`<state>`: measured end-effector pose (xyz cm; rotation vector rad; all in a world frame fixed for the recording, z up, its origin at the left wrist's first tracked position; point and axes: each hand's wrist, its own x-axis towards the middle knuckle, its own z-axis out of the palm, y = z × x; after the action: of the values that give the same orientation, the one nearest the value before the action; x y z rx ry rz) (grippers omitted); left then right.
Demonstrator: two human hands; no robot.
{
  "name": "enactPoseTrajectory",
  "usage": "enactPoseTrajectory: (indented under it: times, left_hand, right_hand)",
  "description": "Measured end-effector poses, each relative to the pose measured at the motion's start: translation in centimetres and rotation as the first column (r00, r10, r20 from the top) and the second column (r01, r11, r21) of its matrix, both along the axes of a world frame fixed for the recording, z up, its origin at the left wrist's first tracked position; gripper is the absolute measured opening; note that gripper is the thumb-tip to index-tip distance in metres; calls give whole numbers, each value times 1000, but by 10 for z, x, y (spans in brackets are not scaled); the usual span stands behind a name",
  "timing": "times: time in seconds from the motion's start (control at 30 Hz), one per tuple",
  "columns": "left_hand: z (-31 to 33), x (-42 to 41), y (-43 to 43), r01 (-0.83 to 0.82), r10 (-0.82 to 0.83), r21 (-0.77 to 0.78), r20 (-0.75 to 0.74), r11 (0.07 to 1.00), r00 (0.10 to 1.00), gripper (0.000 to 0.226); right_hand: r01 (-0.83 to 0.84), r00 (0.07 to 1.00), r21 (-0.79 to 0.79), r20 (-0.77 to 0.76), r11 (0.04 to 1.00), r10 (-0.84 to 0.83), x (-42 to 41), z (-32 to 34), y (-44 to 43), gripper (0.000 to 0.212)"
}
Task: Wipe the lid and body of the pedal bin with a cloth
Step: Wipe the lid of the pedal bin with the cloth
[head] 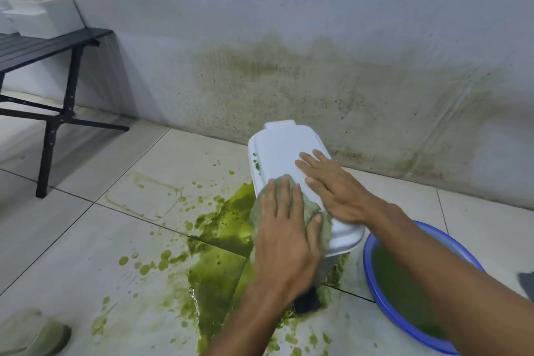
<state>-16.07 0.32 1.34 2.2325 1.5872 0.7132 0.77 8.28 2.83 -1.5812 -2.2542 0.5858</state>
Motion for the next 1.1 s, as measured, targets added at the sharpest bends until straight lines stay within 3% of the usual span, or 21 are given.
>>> enactPoseTrajectory:
  times: [0.1, 0.2, 0.27, 0.47, 0.6, 0.97, 1.03, 1.1]
  left_hand:
    - [-3, -14, 6, 145, -142, 54, -57, 988, 988, 68]
    - [8, -29, 51, 224, -229, -46, -143, 973, 963, 64]
    - [17, -32, 93, 250, -268, -109, -219, 962, 938, 63]
    - [29, 1, 178, 327, -374, -183, -417, 927, 828, 67]
    - [30, 13, 199, 358, -399, -178, -423, 917, 813, 67]
    - [30, -9, 166, 168, -241, -195, -461, 966, 854, 73]
    - [27, -9, 143, 176, -238, -172, -473, 969, 848, 73]
    - [25, -11, 128, 230, -274, -150, -463, 961, 843, 73]
  right_hand:
    - [-87, 994, 10, 61, 996, 86, -2, 6, 0, 49]
    - [152, 988, 4, 28, 988, -152, -18, 8, -16, 52]
    - [325, 942, -6, 88, 946, -323, -31, 7, -32, 53]
    - [531, 827, 38, 195, 847, -527, -76, 1, -53, 62]
    - [472, 858, 102, 175, 876, -483, -70, -6, -54, 79]
    - [31, 990, 20, 135, 999, -34, 42, 7, 7, 51]
    - [54, 974, -12, 219, 998, -50, 50, 13, 19, 49]
    - [203, 926, -42, 333, 978, -178, 40, 17, 21, 50]
